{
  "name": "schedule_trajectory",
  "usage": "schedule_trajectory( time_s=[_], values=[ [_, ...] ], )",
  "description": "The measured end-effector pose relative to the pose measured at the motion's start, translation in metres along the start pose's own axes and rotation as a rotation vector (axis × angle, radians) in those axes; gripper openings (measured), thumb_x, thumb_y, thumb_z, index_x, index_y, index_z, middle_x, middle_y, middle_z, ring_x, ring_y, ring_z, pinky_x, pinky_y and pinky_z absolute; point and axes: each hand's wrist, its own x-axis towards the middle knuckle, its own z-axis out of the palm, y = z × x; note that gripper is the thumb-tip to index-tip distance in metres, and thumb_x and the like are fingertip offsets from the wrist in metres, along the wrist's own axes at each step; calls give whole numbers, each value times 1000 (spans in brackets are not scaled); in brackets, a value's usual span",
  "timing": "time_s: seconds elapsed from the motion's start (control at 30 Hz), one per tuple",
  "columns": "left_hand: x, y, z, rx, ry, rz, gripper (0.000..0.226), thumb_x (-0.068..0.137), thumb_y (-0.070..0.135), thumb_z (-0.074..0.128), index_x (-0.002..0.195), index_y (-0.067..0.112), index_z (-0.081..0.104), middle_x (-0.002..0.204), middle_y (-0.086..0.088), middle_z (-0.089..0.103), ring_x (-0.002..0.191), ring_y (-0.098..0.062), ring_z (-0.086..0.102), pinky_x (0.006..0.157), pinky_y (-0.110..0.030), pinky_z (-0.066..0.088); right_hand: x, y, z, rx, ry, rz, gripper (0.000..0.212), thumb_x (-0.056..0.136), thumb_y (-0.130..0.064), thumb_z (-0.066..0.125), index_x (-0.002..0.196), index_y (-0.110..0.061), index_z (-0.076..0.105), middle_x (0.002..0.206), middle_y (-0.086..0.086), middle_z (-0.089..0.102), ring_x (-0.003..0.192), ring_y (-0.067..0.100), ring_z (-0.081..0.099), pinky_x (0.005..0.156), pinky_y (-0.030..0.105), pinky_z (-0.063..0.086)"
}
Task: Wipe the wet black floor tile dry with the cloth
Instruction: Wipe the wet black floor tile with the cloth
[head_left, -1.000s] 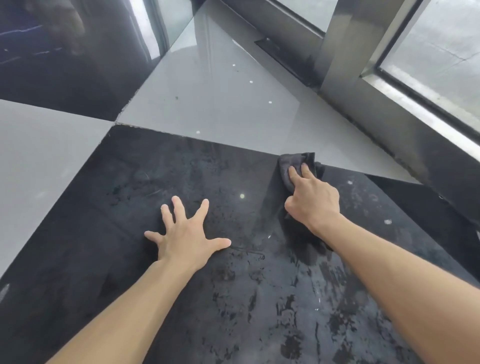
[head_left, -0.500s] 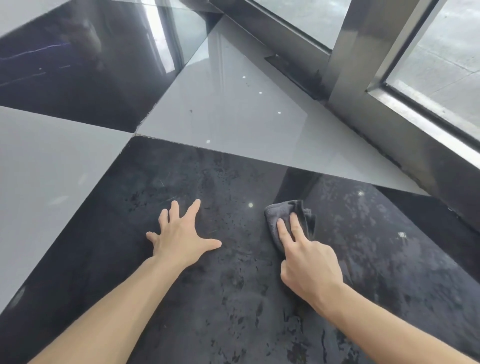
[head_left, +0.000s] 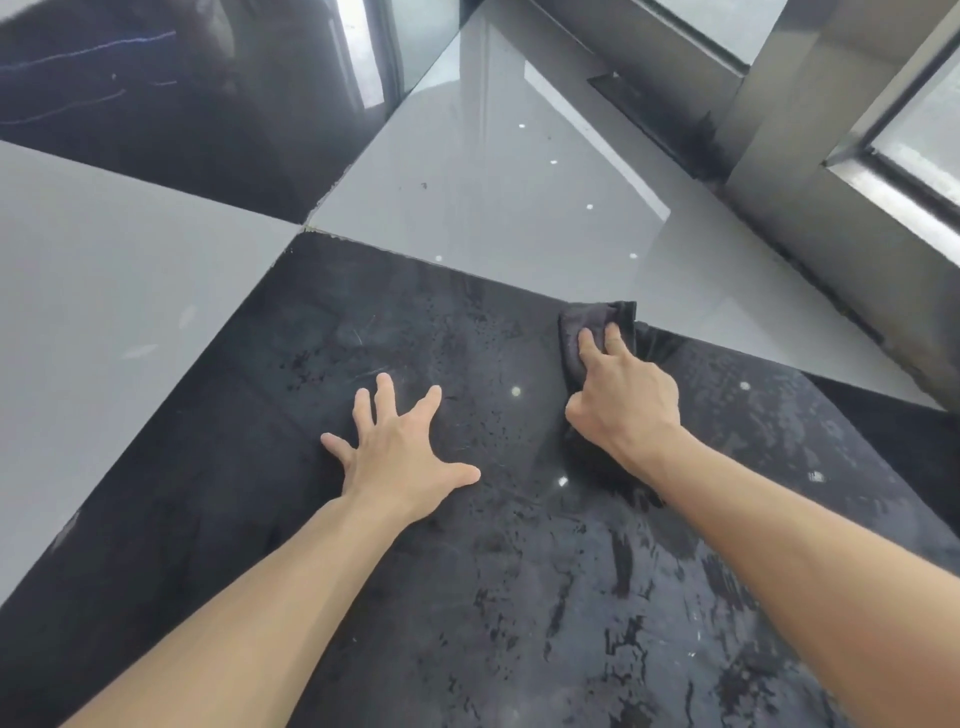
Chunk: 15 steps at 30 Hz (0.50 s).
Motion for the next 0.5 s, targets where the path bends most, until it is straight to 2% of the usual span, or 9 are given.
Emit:
schedule_trajectory(
  time_s=[0.13,0.27,0.37,0.43,0.5],
  values=[
    [1,0,-3,-3,-1,16,94,68,53,71,144,40,18,156,-5,-9,141,-25,-12,106,-65,3,-33,-12,2,22,-16,-42,73,82,-23,46,148,-23,15,158,3,9,98,32,62,60,29,36],
    [7,-6,-20,37,35,55,95,68,55,70,144,38,17,155,-5,4,140,-23,-2,105,-60,17,-87,-33,17,68,-93,-110,75,82,-24,45,149,-26,9,159,-1,0,84,29,63,60,28,34],
    [14,-26,-39,114,91,22,98,66,59,69,144,40,13,154,-6,7,138,-24,2,102,-58,24,-112,-45,29,52,-127,-143,77,82,-25,42,149,-26,3,159,-1,-5,67,26,55,57,29,31],
    [14,-42,-43,170,92,-55,101,65,66,67,144,42,9,154,-8,4,138,-27,2,101,-58,26,-110,-46,28,28,-115,-162,77,83,-24,42,149,-26,3,159,-1,-5,70,27,57,57,29,31],
    [10,-50,-41,142,60,-153,106,63,71,64,144,42,4,154,-11,1,139,-30,1,101,-60,25,-95,-47,23,25,-89,-166,77,82,-23,43,149,-27,7,159,-2,-1,80,29,63,58,29,33]
  ],
)
